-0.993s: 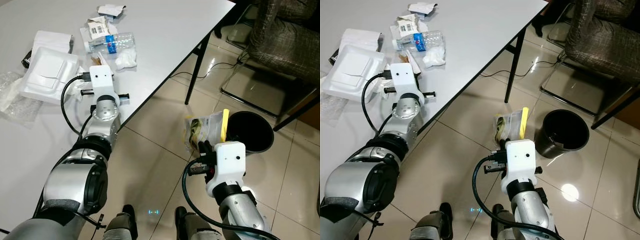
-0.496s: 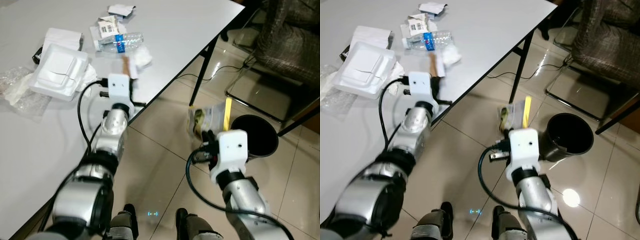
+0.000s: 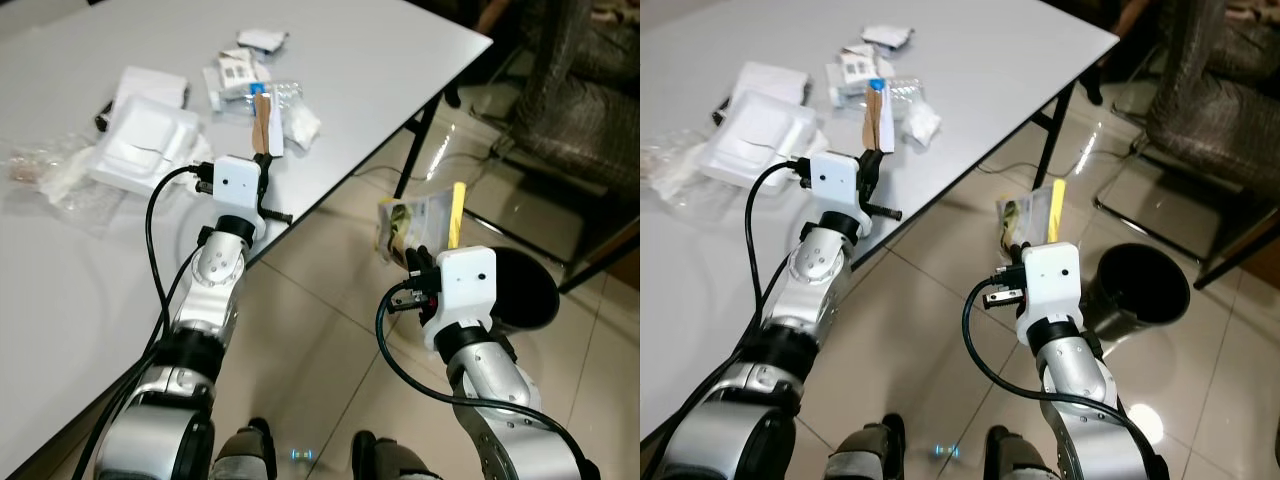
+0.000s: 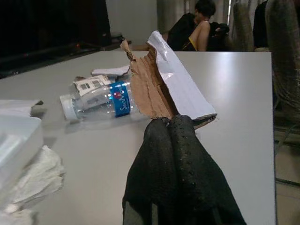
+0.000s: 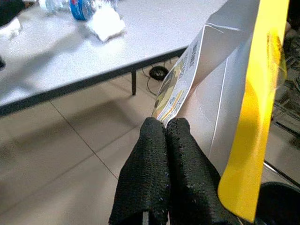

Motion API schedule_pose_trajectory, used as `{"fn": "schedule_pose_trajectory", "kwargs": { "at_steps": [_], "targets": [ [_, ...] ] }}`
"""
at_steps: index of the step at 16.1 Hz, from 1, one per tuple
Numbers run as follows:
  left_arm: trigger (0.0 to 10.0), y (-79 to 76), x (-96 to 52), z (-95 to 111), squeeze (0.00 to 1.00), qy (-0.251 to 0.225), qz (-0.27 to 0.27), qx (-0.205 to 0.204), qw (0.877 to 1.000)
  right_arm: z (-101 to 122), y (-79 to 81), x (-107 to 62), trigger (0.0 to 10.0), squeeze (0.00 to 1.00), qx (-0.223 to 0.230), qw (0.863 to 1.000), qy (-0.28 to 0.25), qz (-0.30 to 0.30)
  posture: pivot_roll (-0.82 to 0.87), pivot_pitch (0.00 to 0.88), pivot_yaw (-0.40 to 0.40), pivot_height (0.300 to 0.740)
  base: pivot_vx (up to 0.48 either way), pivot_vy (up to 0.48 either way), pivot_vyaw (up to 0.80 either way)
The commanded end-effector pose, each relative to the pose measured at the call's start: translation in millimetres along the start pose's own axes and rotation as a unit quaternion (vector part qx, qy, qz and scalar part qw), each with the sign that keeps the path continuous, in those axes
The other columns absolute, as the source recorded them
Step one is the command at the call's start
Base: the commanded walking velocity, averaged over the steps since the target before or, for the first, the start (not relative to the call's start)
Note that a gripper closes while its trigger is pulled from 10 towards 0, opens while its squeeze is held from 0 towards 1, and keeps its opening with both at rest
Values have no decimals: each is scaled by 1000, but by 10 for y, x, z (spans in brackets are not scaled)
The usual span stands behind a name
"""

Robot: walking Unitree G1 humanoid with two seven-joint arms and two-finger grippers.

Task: Picking trash to rubbish bin

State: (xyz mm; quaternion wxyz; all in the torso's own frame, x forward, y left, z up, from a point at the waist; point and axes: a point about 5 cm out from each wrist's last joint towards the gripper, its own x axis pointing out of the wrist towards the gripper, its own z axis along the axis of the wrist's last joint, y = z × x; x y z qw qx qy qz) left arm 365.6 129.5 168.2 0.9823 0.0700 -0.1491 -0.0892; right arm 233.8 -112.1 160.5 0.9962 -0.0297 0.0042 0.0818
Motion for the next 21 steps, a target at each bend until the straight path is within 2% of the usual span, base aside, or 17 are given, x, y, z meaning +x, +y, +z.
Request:
{"fn": "schedule_pose_trajectory", "kwargs": {
  "at_steps": [1, 2, 3, 4, 5, 7, 11, 21],
  "targets": [
    [2863, -59, -80, -41, 0, 7, -27, 6, 1000, 27, -64, -12, 10000, 0, 0, 1000, -16, -20, 82, 142, -19, 740, 0, 0, 0],
    [2863, -78, -99, -42, 0, 6, -35, 5, 999, 33, -80, -14, 10000, 0, -1, 1000, -19, -25, 82, 140, -19, 740, 0, 0, 0],
    [4431, -99, -135, -30, 0, 0, -43, 12, 999, 54, -109, -23, 10000, 0, -6, 999, -27, -40, 82, 139, -19, 740, 0, 0, 0],
    [6667, -122, -168, -20, 0, -3, -50, 12, 999, 78, -145, -38, 10000, 0, -14, 998, -36, -58, 82, 137, -20, 740, 0, 0, 0],
    [7176, -129, -184, -13, 0, -3, -52, 12, 999, 87, -161, -44, 10000, 0, -17, 997, -40, -64, 82, 135, -20, 740, 0, 0, 0],
    [10000, -153, -268, 8, 0, -1, -62, 14, 998, 168, -251, -114, 10000, 0, -32, 992, -64, -106, 82, 135, -20, 740, 0, 0, 0],
    [10000, -206, -315, 14, 0, 4, -77, 12, 997, 164, -312, -202, 10000, 0, -37, 988, -66, -136, 78, 135, -19, 740, 0, 0, 0],
    [10000, -382, -236, 92, 0, 18, -90, -23, 995, 145, -319, -250, 10000, 0, -39, 986, -63, -148, 38, 120, -9, 740, 0, 0, -729]
  ]
}}
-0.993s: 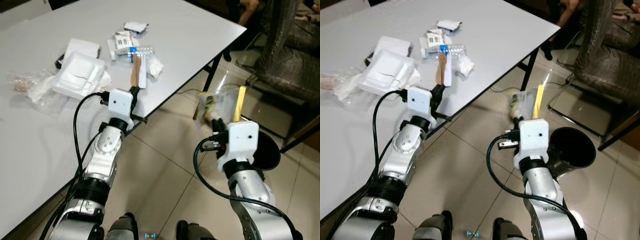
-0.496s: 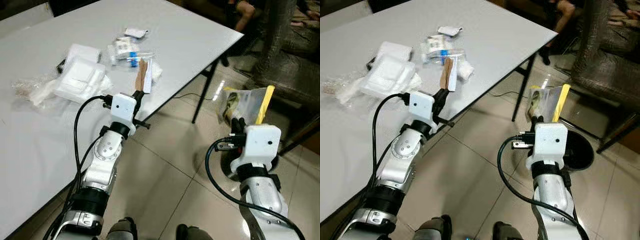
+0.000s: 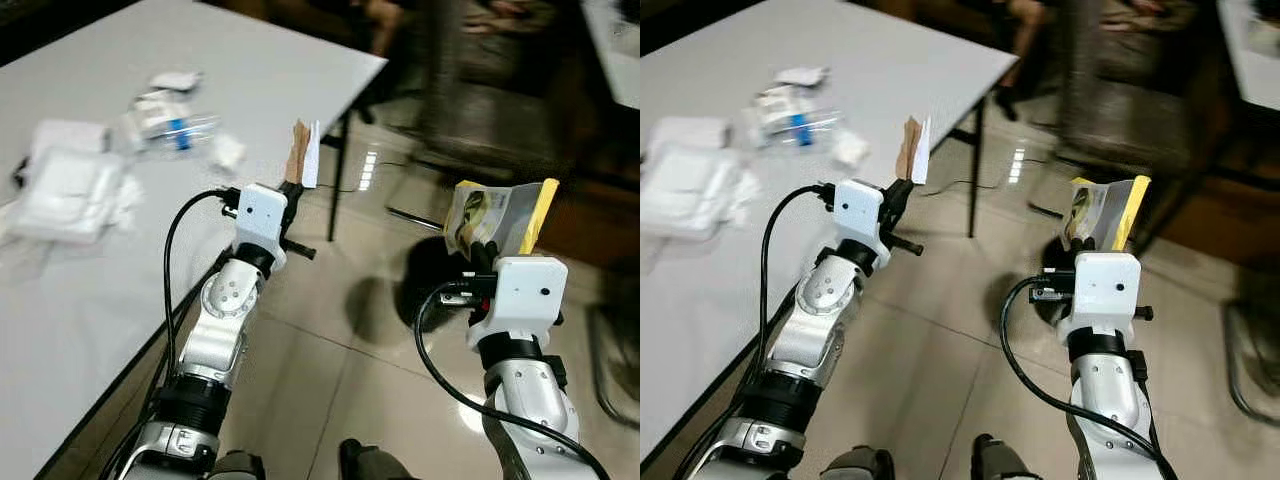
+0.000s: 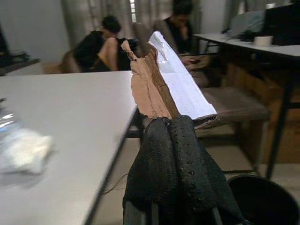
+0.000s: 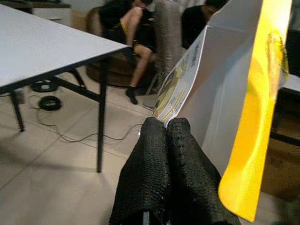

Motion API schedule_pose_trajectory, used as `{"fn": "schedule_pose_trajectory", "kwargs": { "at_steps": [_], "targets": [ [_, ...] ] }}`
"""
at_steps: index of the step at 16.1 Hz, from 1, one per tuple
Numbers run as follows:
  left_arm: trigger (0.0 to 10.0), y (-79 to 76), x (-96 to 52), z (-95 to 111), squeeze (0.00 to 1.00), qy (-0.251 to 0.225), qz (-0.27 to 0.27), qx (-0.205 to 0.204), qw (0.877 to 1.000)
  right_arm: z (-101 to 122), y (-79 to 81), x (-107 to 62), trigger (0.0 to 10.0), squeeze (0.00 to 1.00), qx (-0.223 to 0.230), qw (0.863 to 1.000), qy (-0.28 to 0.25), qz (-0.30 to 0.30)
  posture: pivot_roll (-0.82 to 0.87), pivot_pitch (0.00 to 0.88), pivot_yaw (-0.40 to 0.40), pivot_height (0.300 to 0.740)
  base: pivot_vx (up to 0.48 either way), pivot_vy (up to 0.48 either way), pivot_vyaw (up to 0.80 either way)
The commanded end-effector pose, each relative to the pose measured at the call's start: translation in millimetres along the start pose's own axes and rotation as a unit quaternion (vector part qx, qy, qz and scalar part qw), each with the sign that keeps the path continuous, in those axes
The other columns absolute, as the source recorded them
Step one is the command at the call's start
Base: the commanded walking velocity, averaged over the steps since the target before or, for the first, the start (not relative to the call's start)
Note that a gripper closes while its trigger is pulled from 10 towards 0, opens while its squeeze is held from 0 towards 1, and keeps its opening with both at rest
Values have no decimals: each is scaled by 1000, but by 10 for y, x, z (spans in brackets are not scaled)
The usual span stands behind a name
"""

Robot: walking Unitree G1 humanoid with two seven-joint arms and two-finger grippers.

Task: Picking trash to rubbish bin

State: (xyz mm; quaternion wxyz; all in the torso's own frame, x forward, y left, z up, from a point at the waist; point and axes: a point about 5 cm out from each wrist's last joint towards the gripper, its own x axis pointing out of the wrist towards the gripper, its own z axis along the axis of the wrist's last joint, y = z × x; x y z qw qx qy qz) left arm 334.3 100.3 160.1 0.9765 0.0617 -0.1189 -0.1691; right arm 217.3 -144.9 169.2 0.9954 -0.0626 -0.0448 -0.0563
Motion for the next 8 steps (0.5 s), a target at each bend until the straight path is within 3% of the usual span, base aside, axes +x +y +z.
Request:
{"fn": "schedule_pose_trajectory", "kwargs": {
  "at_steps": [1, 8],
  "targets": [
    [10000, -43, 36, 45, 0, -4, -12, -2, 1000, 80, -32, -18, 10000, 0, 0, 1000, -21, -10, 38, 120, -9, 740, 0, 0, -744],
    [10000, -159, 93, 97, 0, -1, -45, -41, 998, 83, -23, -27, 10000, 0, 1, 1000, -21, -9, 29, 125, -8, 740, 0, 0, -740]
  ]
}}
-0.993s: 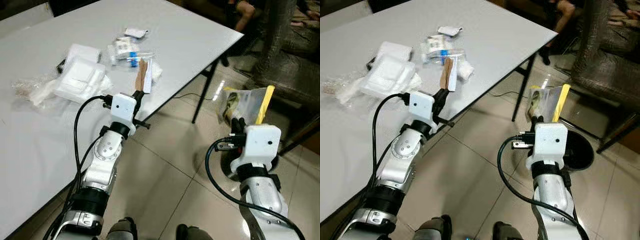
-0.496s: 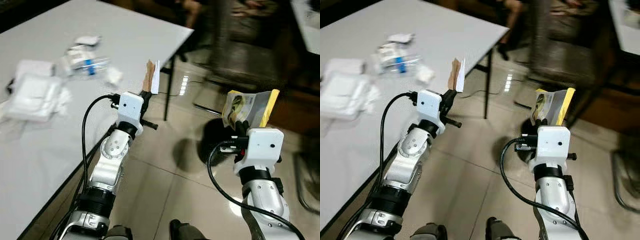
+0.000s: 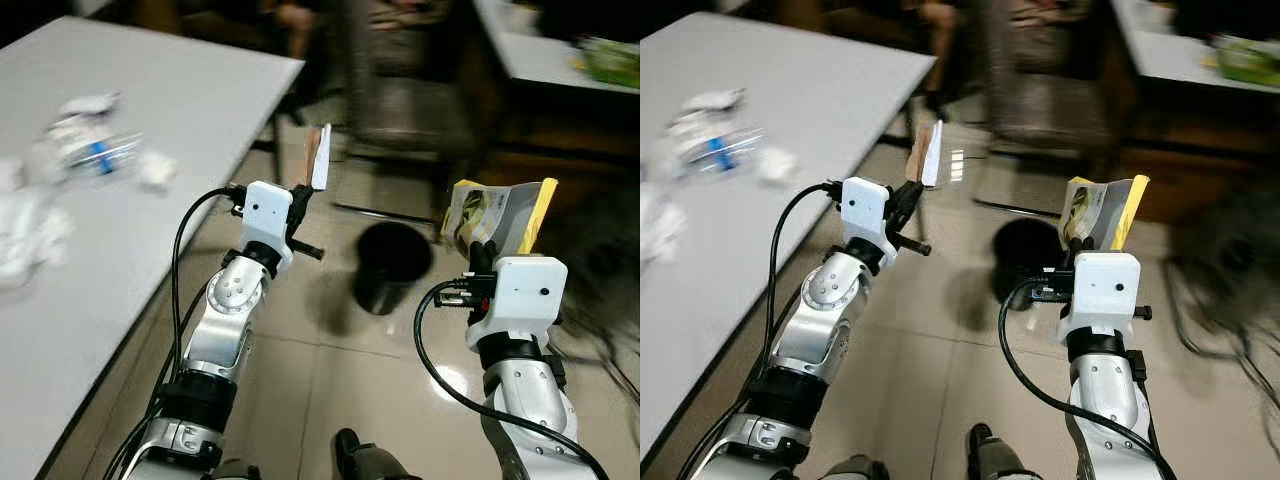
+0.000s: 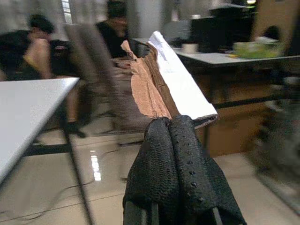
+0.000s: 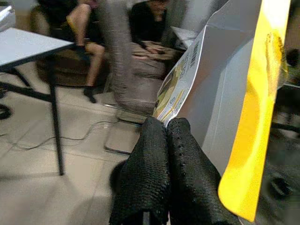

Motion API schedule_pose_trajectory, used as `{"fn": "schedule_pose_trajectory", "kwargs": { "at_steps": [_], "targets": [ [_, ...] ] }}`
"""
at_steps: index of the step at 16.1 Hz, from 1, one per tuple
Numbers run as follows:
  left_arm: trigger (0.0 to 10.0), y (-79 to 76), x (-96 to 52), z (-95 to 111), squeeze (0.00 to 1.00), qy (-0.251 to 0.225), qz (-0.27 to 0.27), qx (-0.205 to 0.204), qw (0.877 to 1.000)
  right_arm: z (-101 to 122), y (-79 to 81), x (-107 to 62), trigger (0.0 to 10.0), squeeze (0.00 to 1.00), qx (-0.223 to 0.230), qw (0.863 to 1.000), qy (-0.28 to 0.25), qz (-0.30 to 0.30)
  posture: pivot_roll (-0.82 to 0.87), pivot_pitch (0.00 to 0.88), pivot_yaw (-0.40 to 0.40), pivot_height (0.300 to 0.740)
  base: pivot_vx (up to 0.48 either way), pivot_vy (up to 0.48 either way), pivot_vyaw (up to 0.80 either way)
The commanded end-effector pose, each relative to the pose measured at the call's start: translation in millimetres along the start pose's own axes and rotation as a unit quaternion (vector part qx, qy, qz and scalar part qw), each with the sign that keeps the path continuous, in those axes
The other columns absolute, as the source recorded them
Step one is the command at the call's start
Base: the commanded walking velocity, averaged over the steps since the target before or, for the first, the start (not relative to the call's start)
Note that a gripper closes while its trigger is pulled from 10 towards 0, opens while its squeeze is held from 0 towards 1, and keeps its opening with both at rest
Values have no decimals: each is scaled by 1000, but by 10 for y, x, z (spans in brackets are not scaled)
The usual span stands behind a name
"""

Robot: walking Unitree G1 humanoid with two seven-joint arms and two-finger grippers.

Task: Picking trash to rubbish bin

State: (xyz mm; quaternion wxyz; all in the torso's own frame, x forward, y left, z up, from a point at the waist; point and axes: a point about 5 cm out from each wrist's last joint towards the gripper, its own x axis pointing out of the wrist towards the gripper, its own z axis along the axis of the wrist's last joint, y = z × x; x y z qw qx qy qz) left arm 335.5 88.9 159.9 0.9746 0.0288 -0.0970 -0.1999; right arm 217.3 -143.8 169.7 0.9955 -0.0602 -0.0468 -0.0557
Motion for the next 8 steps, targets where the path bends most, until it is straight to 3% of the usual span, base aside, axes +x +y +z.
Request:
{"fn": "schedule_pose_trajectory", "kwargs": {
  "at_steps": [1, 8],
  "targets": [
    [10000, -68, 46, 93, 0, -13, -18, -1, 1000, 74, -27, -29, 10000, 0, 0, 1000, -18, -10, 29, 126, -6, 740, 0, 0, -738],
    [10000, -98, 67, 96, 0, -9, -37, -8, 999, 62, -19, -29, 10000, 0, 5, 1000, -16, -12, 26, 120, 5, 740, 0, 0, -738]
  ]
}}
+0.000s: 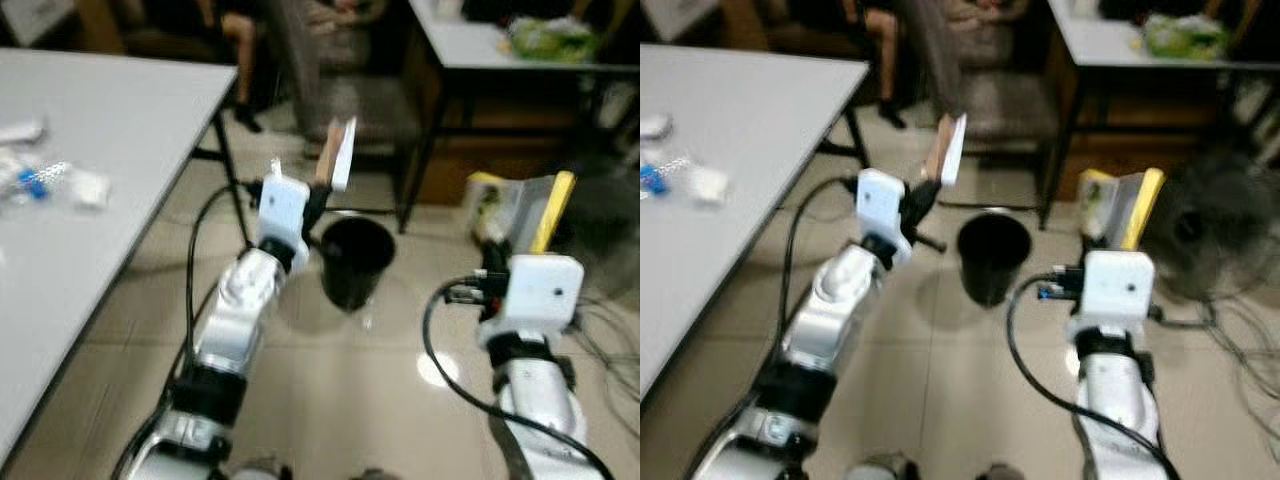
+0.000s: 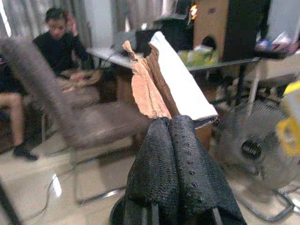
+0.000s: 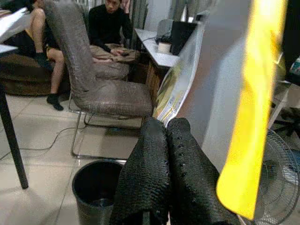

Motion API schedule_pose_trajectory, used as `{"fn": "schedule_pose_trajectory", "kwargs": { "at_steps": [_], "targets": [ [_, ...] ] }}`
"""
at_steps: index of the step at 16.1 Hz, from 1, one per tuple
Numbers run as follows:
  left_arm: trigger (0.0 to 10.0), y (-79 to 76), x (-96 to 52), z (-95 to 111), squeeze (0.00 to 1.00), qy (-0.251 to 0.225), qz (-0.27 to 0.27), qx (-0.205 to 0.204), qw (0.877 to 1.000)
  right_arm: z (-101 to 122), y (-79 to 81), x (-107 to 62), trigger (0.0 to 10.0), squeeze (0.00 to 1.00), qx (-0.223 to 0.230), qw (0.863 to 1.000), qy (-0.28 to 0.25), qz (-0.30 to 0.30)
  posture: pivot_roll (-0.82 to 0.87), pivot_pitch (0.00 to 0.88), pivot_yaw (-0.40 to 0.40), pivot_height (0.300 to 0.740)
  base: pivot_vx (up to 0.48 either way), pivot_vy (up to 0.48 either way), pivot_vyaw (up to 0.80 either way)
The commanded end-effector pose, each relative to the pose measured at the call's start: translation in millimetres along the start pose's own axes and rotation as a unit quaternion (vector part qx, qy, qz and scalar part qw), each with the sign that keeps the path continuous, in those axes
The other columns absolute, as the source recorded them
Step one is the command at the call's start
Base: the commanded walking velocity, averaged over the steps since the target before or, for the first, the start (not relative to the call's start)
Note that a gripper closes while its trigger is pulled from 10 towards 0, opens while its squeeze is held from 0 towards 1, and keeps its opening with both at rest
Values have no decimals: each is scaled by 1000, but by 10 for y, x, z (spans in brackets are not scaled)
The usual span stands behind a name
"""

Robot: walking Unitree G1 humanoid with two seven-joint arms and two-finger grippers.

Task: Picking trash to rubbish bin

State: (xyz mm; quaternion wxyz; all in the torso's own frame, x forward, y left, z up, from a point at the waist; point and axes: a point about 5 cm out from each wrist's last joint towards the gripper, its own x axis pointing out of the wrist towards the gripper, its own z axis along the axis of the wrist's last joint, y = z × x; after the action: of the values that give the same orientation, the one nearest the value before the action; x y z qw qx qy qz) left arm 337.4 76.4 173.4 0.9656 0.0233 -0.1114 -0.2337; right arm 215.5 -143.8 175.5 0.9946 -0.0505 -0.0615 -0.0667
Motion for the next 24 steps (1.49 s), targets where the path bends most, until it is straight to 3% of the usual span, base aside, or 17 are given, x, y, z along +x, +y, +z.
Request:
{"fn": "schedule_pose_trajectory", "kwargs": {
  "at_steps": [1, 7, 24],
  "targets": [
    [10000, -12, -24, -35, 0, 9, -7, -4, 1000, 3, -7, -19, 10000, 0, -1, 1000, -3, 0, 27, 121, 9, 740, 0, 0, -744],
    [10000, -20, 1, -28, 0, 11, -17, -6, 1000, 6, 12, -9, 10000, 0, 1, 1000, -7, 5, 31, 118, 14, 740, 0, 0, -92],
    [10000, -51, -9, -56, 0, 17, -40, -4, 999, -9, 57, 9, 10000, 0, 6, 1000, -9, 14, 35, 117, 23, 740, 466, 0, 0]
  ]
}}
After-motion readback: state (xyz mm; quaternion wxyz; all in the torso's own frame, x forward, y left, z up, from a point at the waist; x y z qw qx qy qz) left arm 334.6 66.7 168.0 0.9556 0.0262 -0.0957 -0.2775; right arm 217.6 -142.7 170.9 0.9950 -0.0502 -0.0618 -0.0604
